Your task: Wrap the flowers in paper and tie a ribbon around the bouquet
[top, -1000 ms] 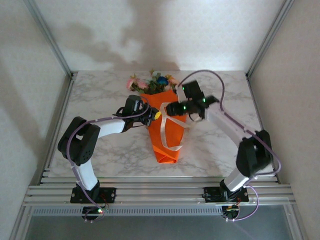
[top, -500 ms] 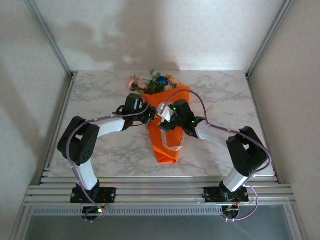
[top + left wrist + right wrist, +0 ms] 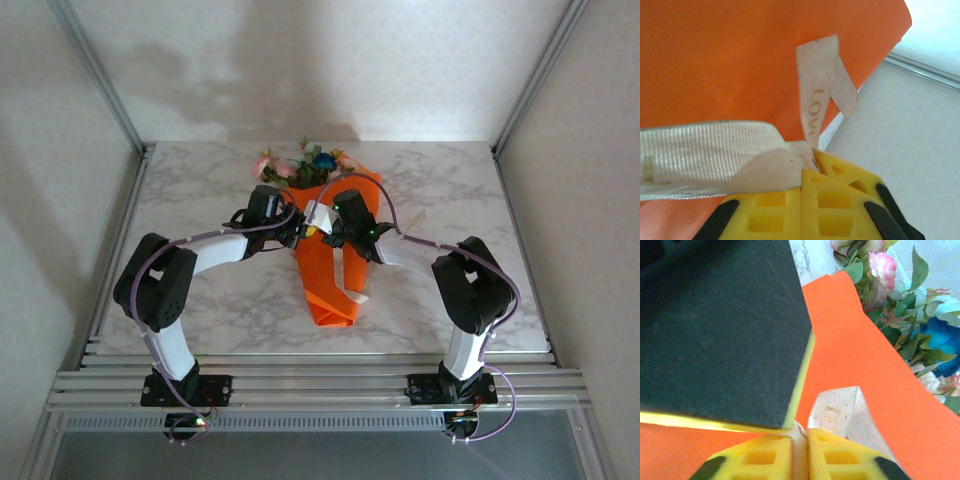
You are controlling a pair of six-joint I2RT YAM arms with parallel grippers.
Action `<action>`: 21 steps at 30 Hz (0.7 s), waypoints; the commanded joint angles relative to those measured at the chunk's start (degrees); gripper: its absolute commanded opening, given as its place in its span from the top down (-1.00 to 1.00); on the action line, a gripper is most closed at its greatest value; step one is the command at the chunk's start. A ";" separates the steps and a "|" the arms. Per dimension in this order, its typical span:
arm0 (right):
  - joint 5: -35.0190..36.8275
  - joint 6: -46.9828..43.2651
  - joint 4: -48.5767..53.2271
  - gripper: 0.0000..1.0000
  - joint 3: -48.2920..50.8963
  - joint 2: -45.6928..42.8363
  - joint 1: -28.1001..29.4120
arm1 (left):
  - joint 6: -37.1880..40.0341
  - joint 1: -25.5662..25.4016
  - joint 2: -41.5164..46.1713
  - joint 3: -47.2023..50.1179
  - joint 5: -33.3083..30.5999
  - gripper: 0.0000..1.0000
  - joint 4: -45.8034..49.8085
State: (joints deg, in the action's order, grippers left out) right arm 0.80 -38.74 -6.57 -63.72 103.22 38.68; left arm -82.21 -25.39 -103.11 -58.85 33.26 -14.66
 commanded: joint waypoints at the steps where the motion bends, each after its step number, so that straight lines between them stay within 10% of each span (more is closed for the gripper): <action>1: -2.61 1.67 5.17 0.91 -0.76 -1.22 1.23 | 1.63 -0.01 2.12 -2.12 -0.10 1.00 0.92; 21: -32.66 27.99 27.78 1.00 -5.31 -7.94 -1.21 | 6.86 -0.01 4.36 -1.33 0.28 0.91 6.07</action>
State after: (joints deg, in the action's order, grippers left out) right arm -17.43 -15.90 14.79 -67.44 96.71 36.91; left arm -77.30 -26.22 -99.31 -59.88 39.07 -6.85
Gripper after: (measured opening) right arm 0.057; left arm 0.047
